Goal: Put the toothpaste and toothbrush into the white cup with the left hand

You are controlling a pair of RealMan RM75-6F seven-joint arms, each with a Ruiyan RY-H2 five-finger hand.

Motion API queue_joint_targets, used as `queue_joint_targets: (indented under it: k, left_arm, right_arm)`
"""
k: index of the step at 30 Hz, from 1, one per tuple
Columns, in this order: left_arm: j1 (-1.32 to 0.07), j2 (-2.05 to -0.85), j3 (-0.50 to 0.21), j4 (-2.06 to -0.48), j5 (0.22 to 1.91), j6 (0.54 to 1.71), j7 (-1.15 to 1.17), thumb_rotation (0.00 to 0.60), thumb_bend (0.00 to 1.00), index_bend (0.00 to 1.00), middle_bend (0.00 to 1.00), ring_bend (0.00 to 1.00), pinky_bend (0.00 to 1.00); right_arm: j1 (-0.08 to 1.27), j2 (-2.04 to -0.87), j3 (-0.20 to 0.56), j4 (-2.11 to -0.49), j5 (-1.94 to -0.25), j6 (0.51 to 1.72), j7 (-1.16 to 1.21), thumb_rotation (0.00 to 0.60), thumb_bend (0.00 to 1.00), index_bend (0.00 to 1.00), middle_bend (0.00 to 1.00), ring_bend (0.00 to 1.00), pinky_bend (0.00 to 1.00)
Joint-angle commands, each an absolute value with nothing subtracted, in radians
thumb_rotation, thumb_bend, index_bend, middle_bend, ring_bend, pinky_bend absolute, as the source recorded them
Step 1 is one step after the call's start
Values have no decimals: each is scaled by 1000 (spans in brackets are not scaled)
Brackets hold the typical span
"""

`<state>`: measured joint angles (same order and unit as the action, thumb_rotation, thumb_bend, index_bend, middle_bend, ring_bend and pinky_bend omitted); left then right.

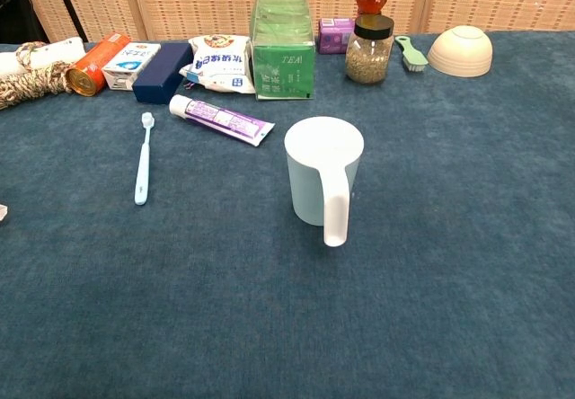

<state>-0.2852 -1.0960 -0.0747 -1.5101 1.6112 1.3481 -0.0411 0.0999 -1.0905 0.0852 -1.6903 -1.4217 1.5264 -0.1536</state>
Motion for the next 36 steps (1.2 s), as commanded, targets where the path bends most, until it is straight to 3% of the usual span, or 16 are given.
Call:
queue_joint_targets:
  k: [1, 13, 23, 36]
  left_arm:
    - [-393, -1105, -112, -1485, 1630, 1237, -73, 600, 0, 0, 0, 0, 0]
    - [-653, -1234, -187, -1441, 1473, 893, 92, 600, 0, 0, 0, 0, 0]
    - [-798, -1363, -237, -1389, 1277, 760, 316, 600, 0, 0, 0, 0, 0]
    - [-948, -1509, -223, -1265, 1042, 658, 517, 600, 0, 0, 0, 0, 3]
  right_arm:
    - [103, -1093, 90, -1689, -1416, 1518, -156, 600, 0, 0, 0, 0, 0]
    - [125, -1111, 100, -1668, -1383, 1456, -177, 600, 0, 0, 0, 0, 0]
    - [128, -1122, 100, -1667, -1397, 1456, -195, 600, 0, 0, 0, 0, 0]
    - [130, -1137, 108, -1632, -1420, 1468, -162, 600, 0, 0, 0, 0, 0]
